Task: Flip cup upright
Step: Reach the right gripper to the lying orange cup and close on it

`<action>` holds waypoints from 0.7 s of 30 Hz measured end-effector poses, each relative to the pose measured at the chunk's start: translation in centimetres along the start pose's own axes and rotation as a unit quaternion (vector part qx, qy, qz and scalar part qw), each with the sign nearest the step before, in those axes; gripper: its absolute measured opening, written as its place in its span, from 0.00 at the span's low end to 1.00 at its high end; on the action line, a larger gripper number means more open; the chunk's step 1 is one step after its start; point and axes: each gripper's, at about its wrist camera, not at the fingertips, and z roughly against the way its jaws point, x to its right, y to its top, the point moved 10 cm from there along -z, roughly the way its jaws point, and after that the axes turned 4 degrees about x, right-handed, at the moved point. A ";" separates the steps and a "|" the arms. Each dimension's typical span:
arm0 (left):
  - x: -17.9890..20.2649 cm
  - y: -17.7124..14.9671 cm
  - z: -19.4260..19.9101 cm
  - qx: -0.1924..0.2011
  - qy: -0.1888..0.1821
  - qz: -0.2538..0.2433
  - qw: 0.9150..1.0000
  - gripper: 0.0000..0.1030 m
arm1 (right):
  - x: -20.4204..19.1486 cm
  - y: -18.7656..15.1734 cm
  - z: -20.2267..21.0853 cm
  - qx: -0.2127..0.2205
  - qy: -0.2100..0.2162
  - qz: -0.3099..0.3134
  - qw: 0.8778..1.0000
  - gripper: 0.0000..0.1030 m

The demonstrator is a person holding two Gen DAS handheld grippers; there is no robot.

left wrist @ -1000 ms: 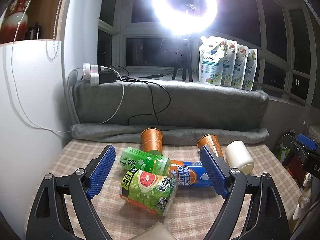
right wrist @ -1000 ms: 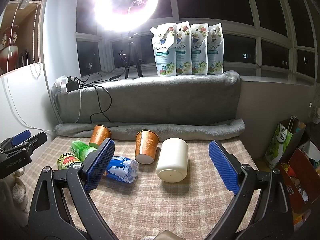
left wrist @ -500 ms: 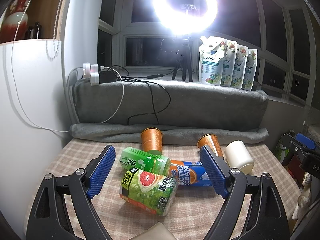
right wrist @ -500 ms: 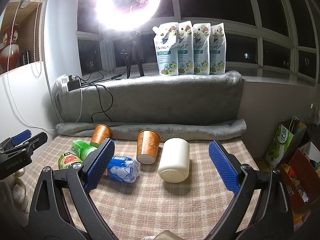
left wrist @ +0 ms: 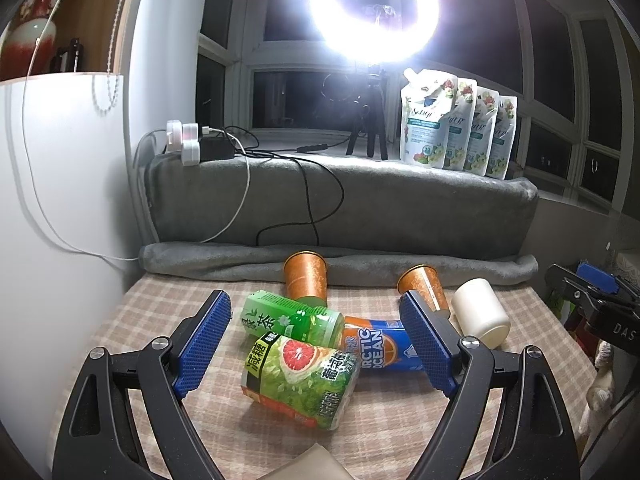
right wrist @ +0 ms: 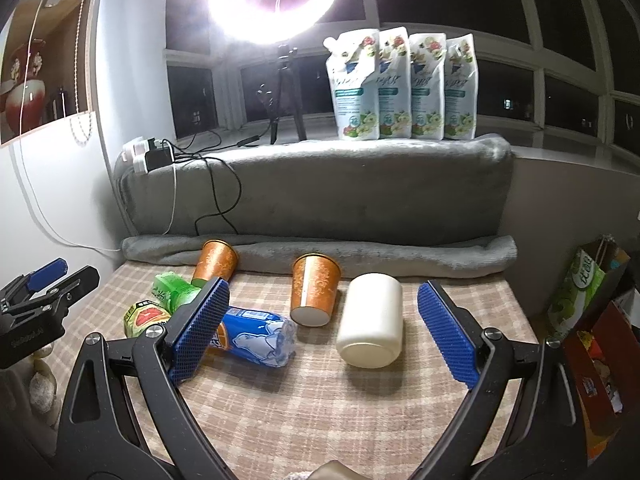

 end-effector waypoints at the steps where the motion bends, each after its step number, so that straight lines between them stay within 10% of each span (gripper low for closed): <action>1: -0.1 0.0 0.0 0.000 0.000 0.001 1.000 0.84 | -0.1 0.1 -0.1 -0.001 0.002 0.001 1.000 0.94; 21: -5.7 -2.1 0.8 -0.033 0.036 0.025 0.999 0.84 | -6.1 -0.1 -12.8 -0.152 0.126 -0.061 0.978 0.94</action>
